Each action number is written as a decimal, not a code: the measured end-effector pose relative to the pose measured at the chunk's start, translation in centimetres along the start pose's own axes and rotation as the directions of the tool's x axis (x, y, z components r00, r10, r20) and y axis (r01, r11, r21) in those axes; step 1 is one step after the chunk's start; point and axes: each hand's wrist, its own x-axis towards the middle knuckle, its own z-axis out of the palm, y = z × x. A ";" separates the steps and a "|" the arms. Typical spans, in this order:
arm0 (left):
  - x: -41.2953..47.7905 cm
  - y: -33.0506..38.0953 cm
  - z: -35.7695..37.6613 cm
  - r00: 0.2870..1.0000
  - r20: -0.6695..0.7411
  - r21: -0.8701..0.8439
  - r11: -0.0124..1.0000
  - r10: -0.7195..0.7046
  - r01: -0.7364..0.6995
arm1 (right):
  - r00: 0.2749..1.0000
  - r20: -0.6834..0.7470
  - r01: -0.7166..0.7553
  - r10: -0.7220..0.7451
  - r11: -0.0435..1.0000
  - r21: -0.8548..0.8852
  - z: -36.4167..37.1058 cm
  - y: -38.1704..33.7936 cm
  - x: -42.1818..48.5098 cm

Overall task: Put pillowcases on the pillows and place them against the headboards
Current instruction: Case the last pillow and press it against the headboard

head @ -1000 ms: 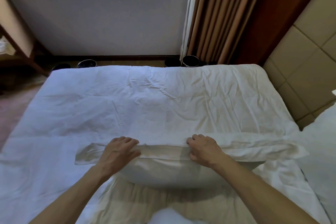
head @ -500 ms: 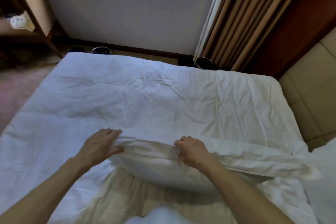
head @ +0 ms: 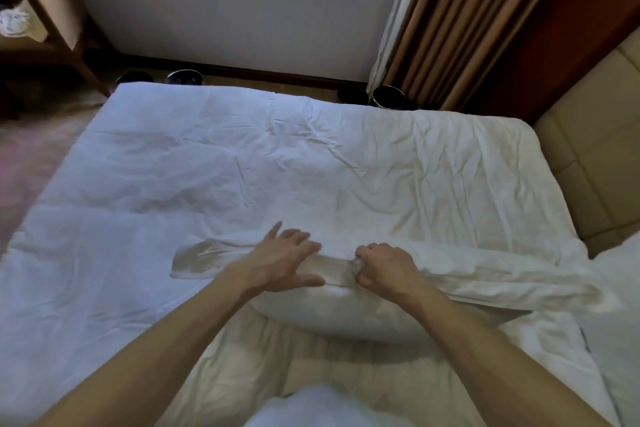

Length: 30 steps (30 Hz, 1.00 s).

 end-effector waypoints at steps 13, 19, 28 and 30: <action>2.6 3.7 3.2 0.977 -0.211 -0.024 1.000 -0.025 0.021 | 0.948 0.167 -0.238 0.270 0.953 -0.190 0.1 18.1 -11.4; 1.4 5.0 4.3 0.901 -0.362 -0.035 0.970 -0.238 0.242 | 0.986 0.003 -0.165 0.169 0.966 -0.197 2.3 21.8 -12.2; -1.0 8.4 3.5 0.845 -0.273 0.148 0.848 -0.459 0.509 | 0.996 -0.038 -0.081 0.076 0.987 -0.142 3.7 22.7 -12.0; -1.3 9.4 3.4 0.838 -0.261 0.178 0.829 -0.479 0.530 | 0.997 -0.053 -0.063 0.056 0.987 -0.150 3.9 22.5 -12.3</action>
